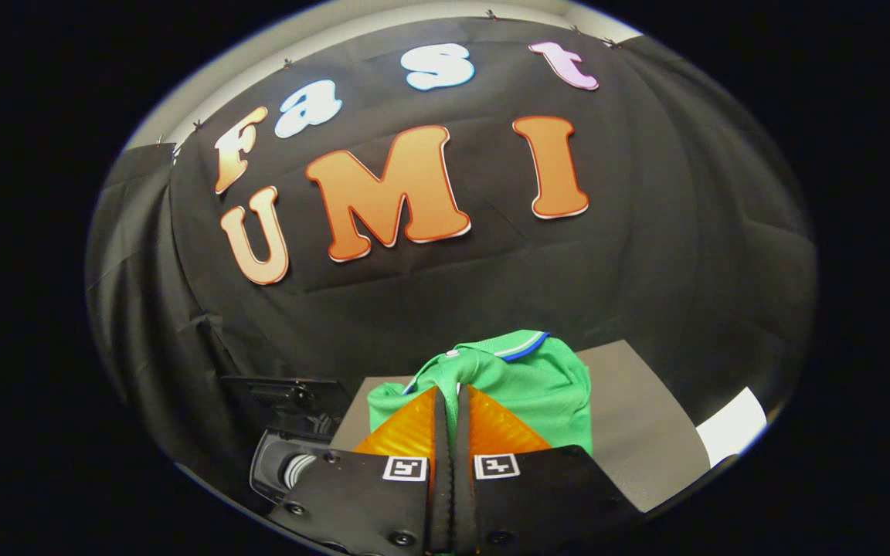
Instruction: Put the clothes into the washing machine and then close the washing machine lid.
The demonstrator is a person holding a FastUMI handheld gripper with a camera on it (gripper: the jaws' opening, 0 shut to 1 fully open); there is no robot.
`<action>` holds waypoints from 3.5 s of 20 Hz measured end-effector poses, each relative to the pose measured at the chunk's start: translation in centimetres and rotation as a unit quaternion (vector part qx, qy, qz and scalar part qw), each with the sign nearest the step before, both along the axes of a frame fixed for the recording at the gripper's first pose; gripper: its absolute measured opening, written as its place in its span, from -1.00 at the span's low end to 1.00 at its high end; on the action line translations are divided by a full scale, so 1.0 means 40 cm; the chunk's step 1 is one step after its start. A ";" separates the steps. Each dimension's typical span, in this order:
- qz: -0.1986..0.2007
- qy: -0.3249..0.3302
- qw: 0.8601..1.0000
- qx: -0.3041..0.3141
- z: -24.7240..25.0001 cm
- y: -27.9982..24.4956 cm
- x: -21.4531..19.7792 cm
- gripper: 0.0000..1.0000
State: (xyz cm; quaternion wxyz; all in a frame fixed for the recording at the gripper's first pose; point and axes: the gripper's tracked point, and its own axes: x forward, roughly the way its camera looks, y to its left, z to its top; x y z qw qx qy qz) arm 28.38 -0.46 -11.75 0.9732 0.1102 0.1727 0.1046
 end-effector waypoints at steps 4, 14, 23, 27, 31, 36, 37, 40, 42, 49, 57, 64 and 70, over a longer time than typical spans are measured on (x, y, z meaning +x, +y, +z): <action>0.007 -0.040 0.999 0.010 0.103 0.062 -0.065 -0.82; 0.038 -0.078 0.996 0.015 0.251 0.463 -0.375 -0.82; 0.095 -0.010 0.995 0.040 0.017 0.852 -0.317 -0.82; 0.088 0.027 0.995 0.048 -0.164 0.952 -0.210 -0.82; 0.072 0.066 0.994 0.050 -0.368 1.021 -0.111 -0.82; 0.042 0.124 0.990 0.055 -0.601 1.049 -0.038 -0.82; 0.040 0.136 0.988 0.054 -0.642 1.049 -0.037 -0.82; 0.037 0.167 0.984 0.046 -0.732 1.049 -0.040 -0.82; 0.041 0.189 0.980 0.035 -0.795 1.062 -0.042 -0.82; 0.053 0.267 0.962 0.003 -0.967 1.074 -0.063 -0.82; 0.053 0.305 0.950 -0.031 -1.036 1.070 -0.058 -0.82; 0.053 0.326 0.941 -0.074 -1.082 1.046 -0.066 -0.76; 0.049 0.326 0.940 -0.082 -1.084 1.039 -0.077 0.69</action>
